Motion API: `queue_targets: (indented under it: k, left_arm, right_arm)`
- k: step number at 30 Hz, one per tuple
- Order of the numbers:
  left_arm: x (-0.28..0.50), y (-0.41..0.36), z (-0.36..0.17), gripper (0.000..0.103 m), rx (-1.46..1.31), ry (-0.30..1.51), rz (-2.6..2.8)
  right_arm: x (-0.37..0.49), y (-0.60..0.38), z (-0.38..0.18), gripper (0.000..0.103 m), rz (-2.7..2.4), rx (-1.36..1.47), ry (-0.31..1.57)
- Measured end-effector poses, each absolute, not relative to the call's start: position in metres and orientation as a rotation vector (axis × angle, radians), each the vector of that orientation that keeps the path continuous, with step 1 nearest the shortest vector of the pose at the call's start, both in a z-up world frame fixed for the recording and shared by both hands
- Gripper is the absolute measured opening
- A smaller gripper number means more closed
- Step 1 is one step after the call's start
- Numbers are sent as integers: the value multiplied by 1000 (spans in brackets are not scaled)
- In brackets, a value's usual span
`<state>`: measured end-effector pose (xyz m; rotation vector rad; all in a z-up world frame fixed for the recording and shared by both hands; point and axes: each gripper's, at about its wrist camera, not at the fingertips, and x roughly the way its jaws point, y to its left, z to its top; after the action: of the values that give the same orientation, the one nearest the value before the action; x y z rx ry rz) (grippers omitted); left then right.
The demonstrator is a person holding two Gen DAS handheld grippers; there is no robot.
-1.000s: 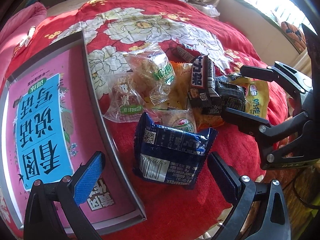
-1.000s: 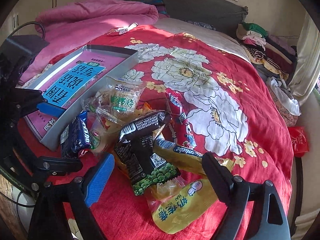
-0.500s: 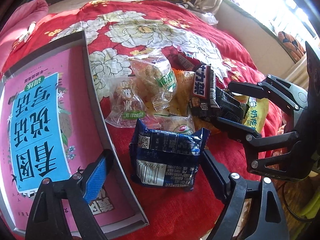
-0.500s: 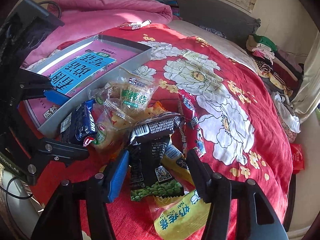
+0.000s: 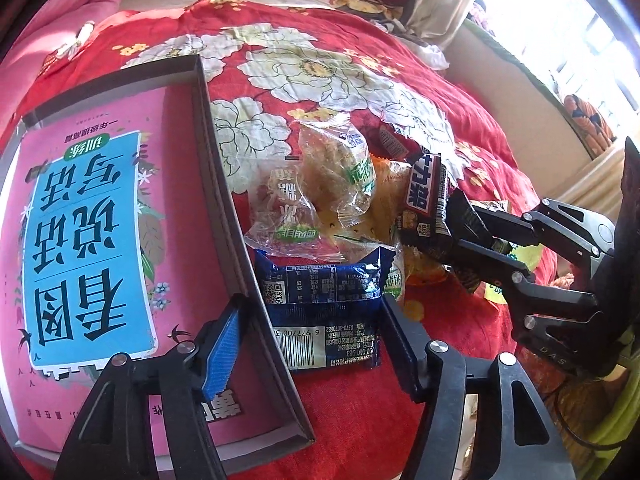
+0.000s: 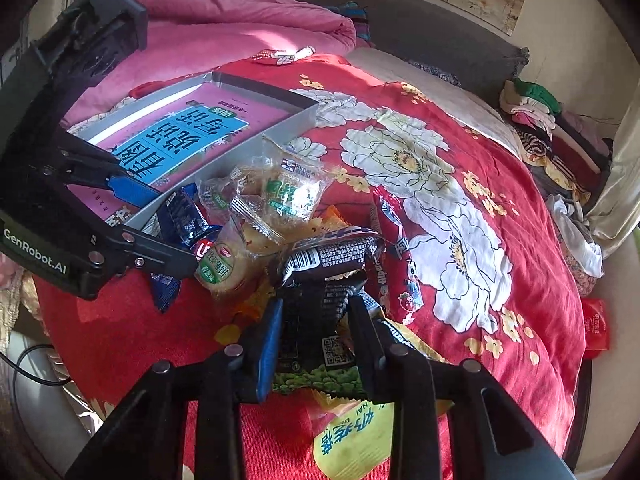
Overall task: Organize snacks
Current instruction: 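Close the left gripper on the blue snack bag while the right gripper holds the black pack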
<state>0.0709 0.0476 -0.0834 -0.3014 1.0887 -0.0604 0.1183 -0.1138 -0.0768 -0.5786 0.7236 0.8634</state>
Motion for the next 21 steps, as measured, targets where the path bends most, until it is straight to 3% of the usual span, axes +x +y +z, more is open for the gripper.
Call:
queue_targets:
  k: [21]
  left_arm:
    - [58,55,-73,57,-356,1050,-65]
  right_arm:
    - [124,-123,-74,25,881,-470,775]
